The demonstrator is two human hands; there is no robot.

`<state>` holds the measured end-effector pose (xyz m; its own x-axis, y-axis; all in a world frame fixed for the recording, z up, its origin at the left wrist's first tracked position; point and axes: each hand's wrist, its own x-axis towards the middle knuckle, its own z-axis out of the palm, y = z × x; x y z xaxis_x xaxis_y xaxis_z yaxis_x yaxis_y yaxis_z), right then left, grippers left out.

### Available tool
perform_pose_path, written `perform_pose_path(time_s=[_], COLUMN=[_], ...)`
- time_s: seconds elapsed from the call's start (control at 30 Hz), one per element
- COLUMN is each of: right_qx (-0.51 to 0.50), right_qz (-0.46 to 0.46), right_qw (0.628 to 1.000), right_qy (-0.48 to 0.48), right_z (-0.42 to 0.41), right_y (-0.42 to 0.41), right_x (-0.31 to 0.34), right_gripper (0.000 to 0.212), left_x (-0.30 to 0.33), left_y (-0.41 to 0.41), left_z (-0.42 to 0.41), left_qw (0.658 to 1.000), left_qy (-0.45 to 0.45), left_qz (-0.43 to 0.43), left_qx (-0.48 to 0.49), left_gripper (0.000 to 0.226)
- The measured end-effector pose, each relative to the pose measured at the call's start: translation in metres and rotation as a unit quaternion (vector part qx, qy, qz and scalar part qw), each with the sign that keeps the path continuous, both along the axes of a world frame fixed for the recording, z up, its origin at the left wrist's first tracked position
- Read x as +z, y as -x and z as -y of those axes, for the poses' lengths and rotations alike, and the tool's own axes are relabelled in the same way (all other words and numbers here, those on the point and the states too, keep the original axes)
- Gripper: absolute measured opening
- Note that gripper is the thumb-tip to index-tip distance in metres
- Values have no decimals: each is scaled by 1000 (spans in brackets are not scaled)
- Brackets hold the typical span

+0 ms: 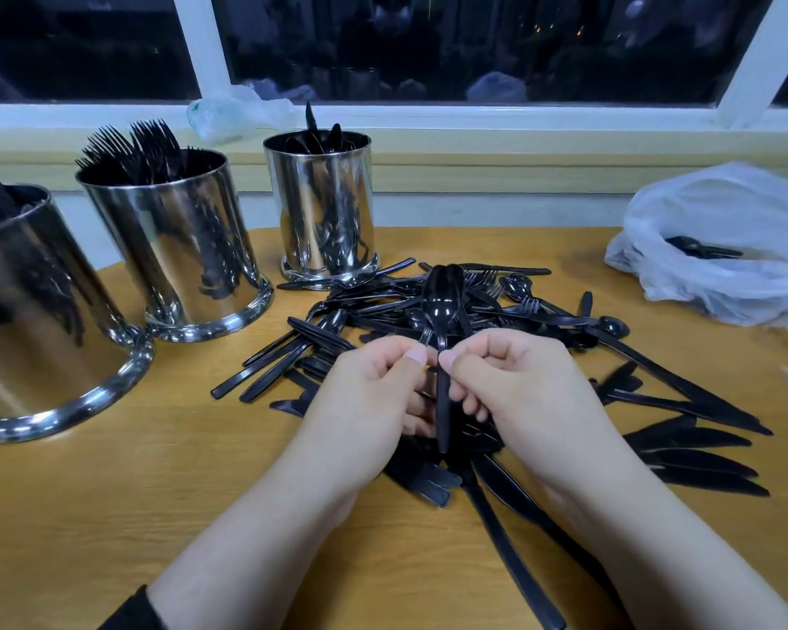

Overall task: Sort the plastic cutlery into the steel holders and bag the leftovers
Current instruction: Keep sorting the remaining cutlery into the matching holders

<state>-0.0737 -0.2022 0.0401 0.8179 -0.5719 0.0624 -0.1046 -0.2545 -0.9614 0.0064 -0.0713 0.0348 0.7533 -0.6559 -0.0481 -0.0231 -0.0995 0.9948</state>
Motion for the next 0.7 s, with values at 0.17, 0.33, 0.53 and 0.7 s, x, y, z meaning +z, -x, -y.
perform_pose_path(time_s=[0.17,0.33,0.53,0.7], right_qx=[-16,-9,-27,29], right_qz=[13,0,-41,-126], right_qw=[1000,999,974,931], right_qy=[-16,37,220,343], right_z=[-1,-2,25,41], right_y=[0,1,-16,-69], right_x=[-1,2,25,21], right_gripper=[17,17,15,19], left_x=[1,-4,5,1], left_y=[1,-4,-36,-58], left_z=[-1,-2,-23,-35], left_qw=[1000,1000,993,991], left_qy=[-3,3,32,10], left_qz=[23,-1,5,25], left_qx=[-21,11,112,130], left_gripper=[34,36,24,31])
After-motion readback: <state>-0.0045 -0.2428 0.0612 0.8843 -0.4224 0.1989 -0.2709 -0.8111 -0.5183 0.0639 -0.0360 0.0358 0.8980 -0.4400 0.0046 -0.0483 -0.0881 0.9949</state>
